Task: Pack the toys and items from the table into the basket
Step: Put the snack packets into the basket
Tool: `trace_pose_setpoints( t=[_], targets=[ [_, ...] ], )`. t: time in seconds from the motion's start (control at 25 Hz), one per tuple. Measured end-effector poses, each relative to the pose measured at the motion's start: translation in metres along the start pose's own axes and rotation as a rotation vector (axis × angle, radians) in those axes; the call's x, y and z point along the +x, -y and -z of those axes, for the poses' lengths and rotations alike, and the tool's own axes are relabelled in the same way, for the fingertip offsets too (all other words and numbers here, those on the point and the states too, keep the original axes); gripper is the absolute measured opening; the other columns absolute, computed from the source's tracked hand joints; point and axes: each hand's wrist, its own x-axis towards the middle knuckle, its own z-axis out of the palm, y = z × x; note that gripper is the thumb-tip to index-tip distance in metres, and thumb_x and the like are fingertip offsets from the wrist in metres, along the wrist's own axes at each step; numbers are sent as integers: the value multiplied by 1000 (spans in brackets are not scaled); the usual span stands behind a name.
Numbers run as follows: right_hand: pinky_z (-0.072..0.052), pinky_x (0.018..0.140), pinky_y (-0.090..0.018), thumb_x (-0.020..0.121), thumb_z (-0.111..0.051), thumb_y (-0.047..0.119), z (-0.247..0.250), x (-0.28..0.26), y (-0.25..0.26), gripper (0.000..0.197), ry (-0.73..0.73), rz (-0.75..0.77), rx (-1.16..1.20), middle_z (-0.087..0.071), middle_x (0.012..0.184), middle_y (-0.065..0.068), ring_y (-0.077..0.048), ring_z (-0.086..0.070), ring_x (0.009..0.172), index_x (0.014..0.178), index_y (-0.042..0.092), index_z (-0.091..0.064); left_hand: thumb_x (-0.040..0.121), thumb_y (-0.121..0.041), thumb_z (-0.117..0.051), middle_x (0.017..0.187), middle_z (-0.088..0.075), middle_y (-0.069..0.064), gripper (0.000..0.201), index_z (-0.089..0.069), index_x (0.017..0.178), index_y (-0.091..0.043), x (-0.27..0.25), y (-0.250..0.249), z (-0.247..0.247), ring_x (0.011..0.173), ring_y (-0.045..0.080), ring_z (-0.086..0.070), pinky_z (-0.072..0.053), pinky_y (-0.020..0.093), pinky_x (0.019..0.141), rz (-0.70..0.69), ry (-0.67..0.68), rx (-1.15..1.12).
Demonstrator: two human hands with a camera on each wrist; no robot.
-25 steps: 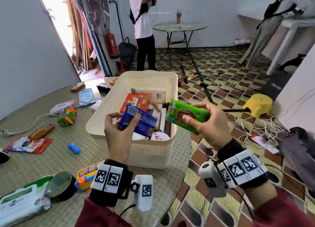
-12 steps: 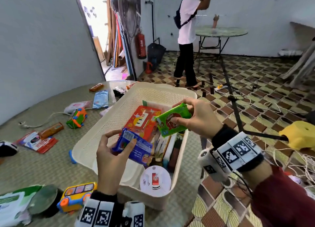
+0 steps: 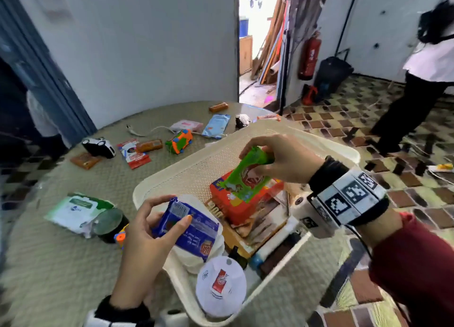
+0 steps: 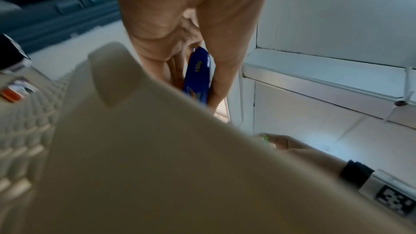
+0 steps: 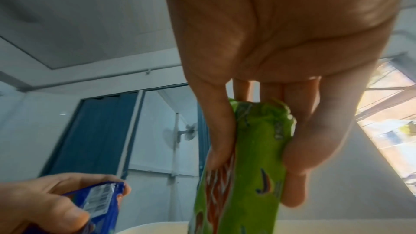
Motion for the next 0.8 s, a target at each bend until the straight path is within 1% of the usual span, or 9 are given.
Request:
trace_pose_setpoints(
  t=[0.08, 0.16, 0.24, 0.36, 0.48, 0.56, 0.64, 0.72, 0.8],
  targets=[
    [-57, 76, -41, 76, -71, 16, 3, 12, -9, 31, 116, 95, -27, -69, 100, 4, -17, -66, 90, 96, 39, -63, 77, 1, -71, 82, -75, 3, 36, -60, 103, -23, -17, -6, -7, 72, 14, -71, -57, 21, 60, -13, -79, 11],
    [-57, 74, -41, 76, -70, 15, 7, 20, -17, 33, 195, 190, -42, -68, 97, 7, -15, -66, 86, 93, 42, -61, 77, 3, -71, 83, -74, 3, 37, -60, 103, -19, -35, -10, -17, 73, 12, -70, -56, 18, 61, -33, -161, 39],
    [-58, 73, -38, 77, -70, 14, 9, 24, -22, 32, 269, 264, -53, -66, 92, 11, -9, -65, 81, 94, 41, -62, 76, 3, -71, 84, -74, 2, 36, -59, 102, -18, -56, -18, -32, 73, 10, -70, -55, 17, 62, -29, -252, 41],
    [-56, 74, -31, 78, -70, 16, 10, 27, -25, 30, 373, 355, -121, -67, 91, 13, -4, -63, 78, 97, 39, -63, 74, -1, -73, 89, -72, 2, 34, -58, 100, -19, -76, -22, -55, 78, 12, -70, -57, 21, 65, -54, -300, 77],
    [-54, 75, -30, 79, -68, 18, 7, 32, -23, 30, 464, 449, -185, -69, 96, 9, -8, -63, 82, 100, 39, -64, 72, -12, -73, 93, -71, 5, 32, -60, 96, -29, -87, -17, -74, 84, 17, -69, -57, 26, 70, -55, -302, 115],
    [-52, 74, -26, 79, -69, 18, 1, 37, -25, 31, 537, 488, -218, -70, 97, 8, -9, -63, 84, 104, 36, -65, 73, -14, -73, 95, -70, 5, 31, -61, 92, -34, -88, -15, -83, 87, 17, -68, -56, 25, 71, -33, -276, 131],
    [-49, 74, -24, 79, -69, 19, -7, 44, -27, 33, 602, 529, -277, -70, 97, 8, -10, -62, 85, 107, 35, -65, 75, -12, -74, 93, -70, 3, 30, -61, 91, -34, -86, -15, -90, 87, 16, -68, -54, 23, 72, -11, -254, 150],
    [-51, 76, -27, 79, -69, 22, -17, 52, -29, 33, 657, 562, -329, -69, 98, 9, -10, -60, 84, 108, 37, -63, 77, -10, -76, 93, -68, 1, 32, -62, 90, -34, -82, -12, -94, 85, 15, -68, -54, 22, 73, 3, -231, 189],
    [-52, 76, -29, 80, -69, 26, -27, 58, -33, 33, 712, 582, -382, -68, 98, 10, -8, -56, 82, 109, 39, -62, 75, -14, -78, 96, -65, -3, 30, -63, 90, -35, -80, -9, -98, 86, 16, -69, -55, 25, 75, 9, -231, 234]
  ],
)
